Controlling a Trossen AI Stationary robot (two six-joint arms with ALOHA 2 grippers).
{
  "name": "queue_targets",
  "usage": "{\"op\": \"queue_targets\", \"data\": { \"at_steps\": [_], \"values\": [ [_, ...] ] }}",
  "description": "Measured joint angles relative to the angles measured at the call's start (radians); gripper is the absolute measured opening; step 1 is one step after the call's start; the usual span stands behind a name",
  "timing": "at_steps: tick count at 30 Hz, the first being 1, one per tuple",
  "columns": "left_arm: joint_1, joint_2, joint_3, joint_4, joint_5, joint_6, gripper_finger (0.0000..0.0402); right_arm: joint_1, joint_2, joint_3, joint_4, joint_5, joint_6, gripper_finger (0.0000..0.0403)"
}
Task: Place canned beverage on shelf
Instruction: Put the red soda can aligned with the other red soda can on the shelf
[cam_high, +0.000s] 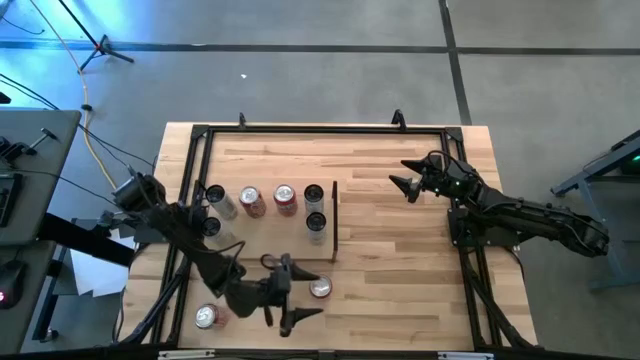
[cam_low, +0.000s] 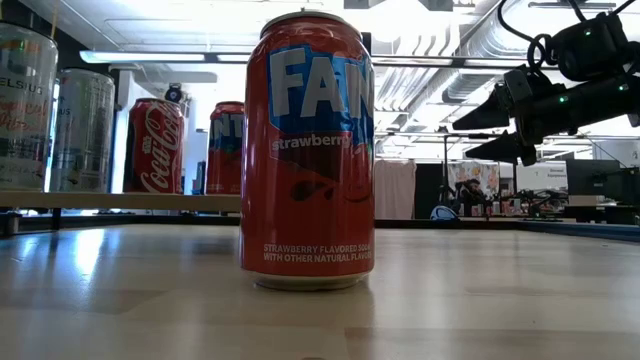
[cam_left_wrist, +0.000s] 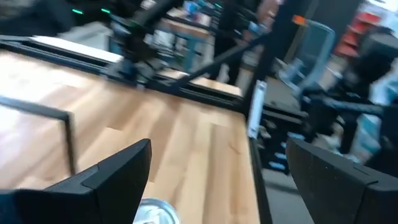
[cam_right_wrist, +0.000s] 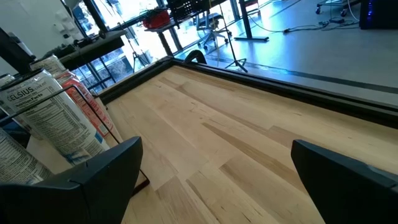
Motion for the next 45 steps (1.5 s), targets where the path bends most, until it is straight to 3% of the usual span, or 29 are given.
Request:
{"op": "queue_targets", "data": {
  "at_steps": [7,14,18,23,28,45],
  "values": [
    [0.072,0.0,0.008,-0.065,0.262,0.038,0.0346,0.0,0.0,0.0,-0.001,0.0,0.0,0.0399],
    [0.117,0.0,0.21,-0.563,0.355,-0.004,0.0346,0.0,0.0,0.0,-0.001,0.0,0.0,0.0399],
    [0.13,0.0,0.327,-0.788,0.373,-0.023,0.0346,0.0,0.0,0.0,-0.001,0.0,0.0,0.0399],
    [0.178,0.017,0.381,-0.981,0.495,-0.086,0.0346,0.0,0.0,0.0,-0.001,0.0,0.0,0.0399],
    [0.223,0.048,0.38,-1.022,0.59,-0.023,0.0346,0.0,-0.001,0.0,-0.004,0.0,0.0,0.0399],
    [0.272,0.141,0.38,-0.937,0.629,0.14,0.0346,0.0,-0.001,0.0,-0.041,0.0,0.0,0.0399]
  ]
}}
